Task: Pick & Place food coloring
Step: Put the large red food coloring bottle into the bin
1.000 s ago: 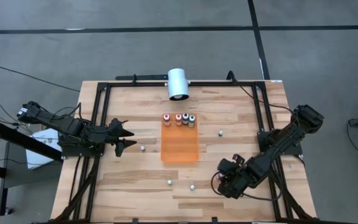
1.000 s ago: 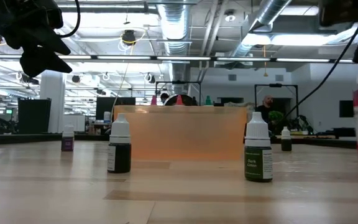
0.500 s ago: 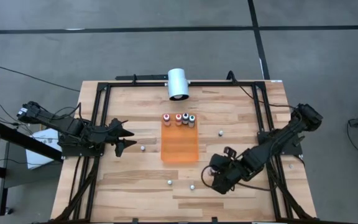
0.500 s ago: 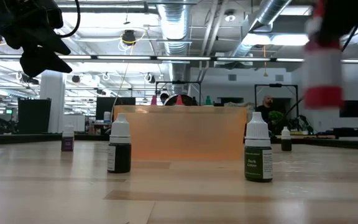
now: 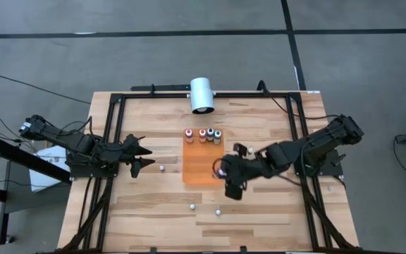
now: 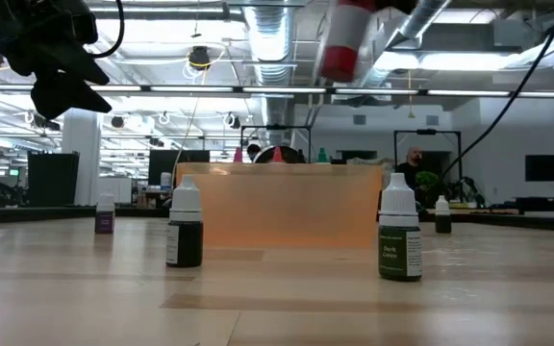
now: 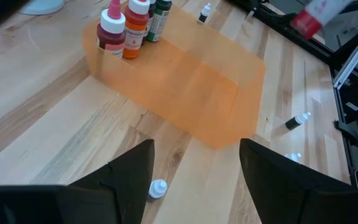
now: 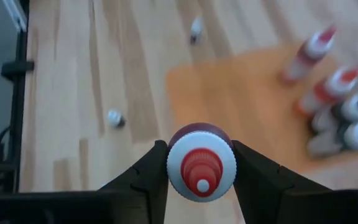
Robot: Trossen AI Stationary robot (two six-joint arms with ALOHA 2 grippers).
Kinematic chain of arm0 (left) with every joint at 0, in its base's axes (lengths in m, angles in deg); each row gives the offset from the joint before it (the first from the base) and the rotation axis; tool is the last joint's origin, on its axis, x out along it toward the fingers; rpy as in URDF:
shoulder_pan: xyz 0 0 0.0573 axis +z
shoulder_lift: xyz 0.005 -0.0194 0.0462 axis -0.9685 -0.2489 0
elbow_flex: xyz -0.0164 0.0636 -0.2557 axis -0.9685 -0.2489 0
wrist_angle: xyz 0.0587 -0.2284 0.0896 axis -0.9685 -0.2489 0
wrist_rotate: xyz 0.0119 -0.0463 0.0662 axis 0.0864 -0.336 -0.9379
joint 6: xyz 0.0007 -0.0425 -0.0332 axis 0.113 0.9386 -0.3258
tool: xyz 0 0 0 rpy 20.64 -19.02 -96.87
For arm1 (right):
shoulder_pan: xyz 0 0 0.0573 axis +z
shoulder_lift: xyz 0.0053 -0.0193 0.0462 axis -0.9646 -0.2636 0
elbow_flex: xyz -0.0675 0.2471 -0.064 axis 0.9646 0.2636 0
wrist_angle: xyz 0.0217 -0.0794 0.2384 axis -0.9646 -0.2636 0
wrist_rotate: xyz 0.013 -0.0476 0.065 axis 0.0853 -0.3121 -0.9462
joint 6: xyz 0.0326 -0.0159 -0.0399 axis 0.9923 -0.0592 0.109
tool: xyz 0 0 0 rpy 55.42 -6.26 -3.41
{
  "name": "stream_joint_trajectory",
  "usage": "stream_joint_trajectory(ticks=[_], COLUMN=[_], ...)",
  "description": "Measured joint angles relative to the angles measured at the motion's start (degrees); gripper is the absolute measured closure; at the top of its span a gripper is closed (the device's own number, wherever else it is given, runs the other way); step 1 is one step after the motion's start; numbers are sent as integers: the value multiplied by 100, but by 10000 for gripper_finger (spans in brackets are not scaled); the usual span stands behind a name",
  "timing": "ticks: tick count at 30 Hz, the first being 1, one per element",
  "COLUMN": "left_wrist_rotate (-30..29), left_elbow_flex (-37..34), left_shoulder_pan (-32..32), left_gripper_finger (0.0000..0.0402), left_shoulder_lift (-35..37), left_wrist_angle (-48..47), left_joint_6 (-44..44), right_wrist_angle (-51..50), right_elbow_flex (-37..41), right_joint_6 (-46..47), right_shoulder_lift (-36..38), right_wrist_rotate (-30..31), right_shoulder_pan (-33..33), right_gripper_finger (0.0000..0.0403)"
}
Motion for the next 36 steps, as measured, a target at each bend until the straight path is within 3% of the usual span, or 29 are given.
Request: stream_joint_trajectory(ticks=[8, 16, 29, 36], left_wrist_rotate=[5, 3, -2, -4], left_elbow_flex=[0, 0, 0, 0], left_shoulder_pan=[1, 0, 1, 0], left_gripper_finger=[173, 173, 173, 173], left_shoulder_lift=[0, 0, 0, 0], left_wrist_angle=[-2, -2, -6, -7], left_joint_6=[0, -38, -46, -45], right_wrist_angle=[769, 1888, 2148, 1929], right_elbow_flex=[-272, -300, -300, -300], right_joint_6=[-986, -1954, -2122, -1678], right_shoulder_lift=[0, 0, 0, 0], right_wrist_rotate=[-203, -1013, -1076, -876], right_shoulder_pan=[-657, -838, -829, -1082], right_gripper_finger=[258, 262, 263, 262])
